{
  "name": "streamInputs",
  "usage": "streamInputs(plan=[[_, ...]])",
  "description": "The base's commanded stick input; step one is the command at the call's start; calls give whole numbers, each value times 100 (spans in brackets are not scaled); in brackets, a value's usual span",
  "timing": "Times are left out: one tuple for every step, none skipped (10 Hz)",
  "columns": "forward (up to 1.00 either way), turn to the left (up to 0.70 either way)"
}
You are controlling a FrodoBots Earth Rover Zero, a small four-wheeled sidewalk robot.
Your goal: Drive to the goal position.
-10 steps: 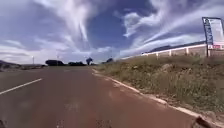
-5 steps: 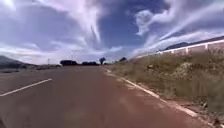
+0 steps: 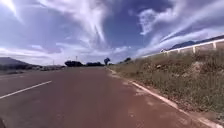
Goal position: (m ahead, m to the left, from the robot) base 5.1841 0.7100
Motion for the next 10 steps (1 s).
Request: streamInputs(plan=[[85, 0], [85, 0], [85, 0], [85, 0], [85, 0], [85, 0], [85, 0], [85, 8], [85, 26], [85, 34]])
